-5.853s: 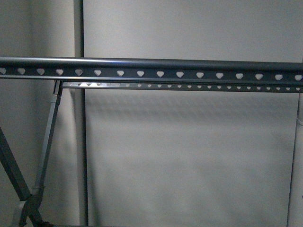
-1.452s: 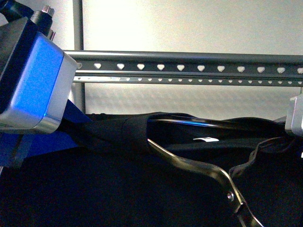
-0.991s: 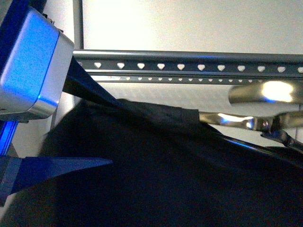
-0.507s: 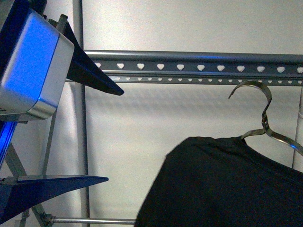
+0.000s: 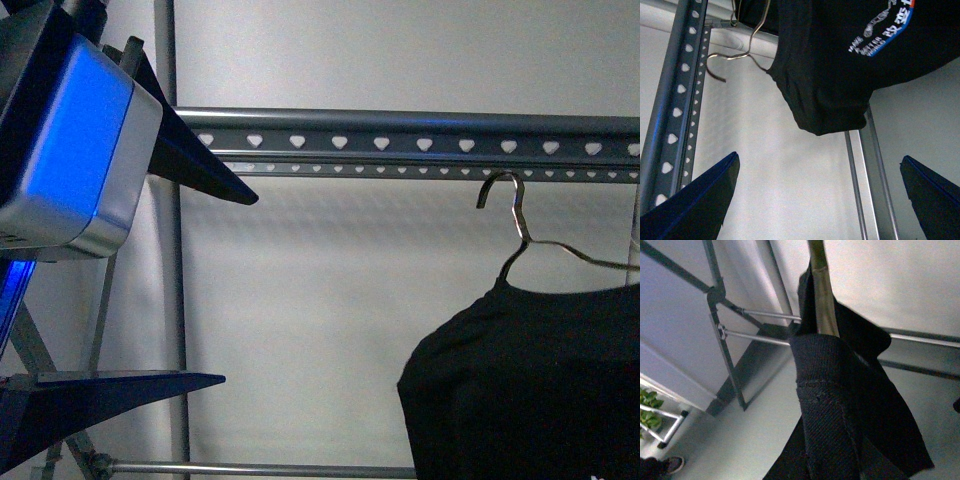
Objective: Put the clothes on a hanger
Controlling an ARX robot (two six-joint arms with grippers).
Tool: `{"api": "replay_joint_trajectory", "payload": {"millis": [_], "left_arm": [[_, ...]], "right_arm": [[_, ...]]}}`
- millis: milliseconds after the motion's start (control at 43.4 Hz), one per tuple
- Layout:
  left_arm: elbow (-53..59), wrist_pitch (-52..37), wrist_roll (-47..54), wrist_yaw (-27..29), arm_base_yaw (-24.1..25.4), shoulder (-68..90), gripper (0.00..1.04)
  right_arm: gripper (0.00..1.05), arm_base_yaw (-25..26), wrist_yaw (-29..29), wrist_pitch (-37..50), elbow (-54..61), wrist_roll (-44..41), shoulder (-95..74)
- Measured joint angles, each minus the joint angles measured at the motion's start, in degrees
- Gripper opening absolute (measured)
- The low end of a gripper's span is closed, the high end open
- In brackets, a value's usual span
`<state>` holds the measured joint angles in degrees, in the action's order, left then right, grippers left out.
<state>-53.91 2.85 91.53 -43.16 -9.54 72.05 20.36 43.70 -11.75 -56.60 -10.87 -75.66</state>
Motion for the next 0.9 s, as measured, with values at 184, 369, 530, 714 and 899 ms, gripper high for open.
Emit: {"api": "replay_joint_trajectory", "payload": {"millis": [184, 369, 530, 714, 899], "left_arm": [[0.0, 0.0, 0.0, 0.2, 0.0, 0.0, 0.98], [5.8, -17.8, -18.3, 28.7, -5.3, -3.0, 0.98], [9.3, -36.3, -50.0, 55.4, -12.5, -5.5, 0.98], [10.3, -36.7, -60.8, 57.6, -12.9, -5.2, 0.98], [10.3, -36.7, -62.1, 57.5, -12.9, -5.2, 0.98]], "right_arm": [[0.09, -2.7, -4.4, 2.6, -6.8, 7.2, -2.5], [0.09, -3.6, -4.4, 2.9, -8.1, 7.6, -1.8], [0.09, -4.7, -3.1, 2.1, -8.2, 7.0, 0.4], [0.08, -4.9, -4.7, 2.9, -10.8, 7.9, 1.8], [0.08, -5.7, -10.2, 2.9, -17.7, 10.7, -2.1]]}}
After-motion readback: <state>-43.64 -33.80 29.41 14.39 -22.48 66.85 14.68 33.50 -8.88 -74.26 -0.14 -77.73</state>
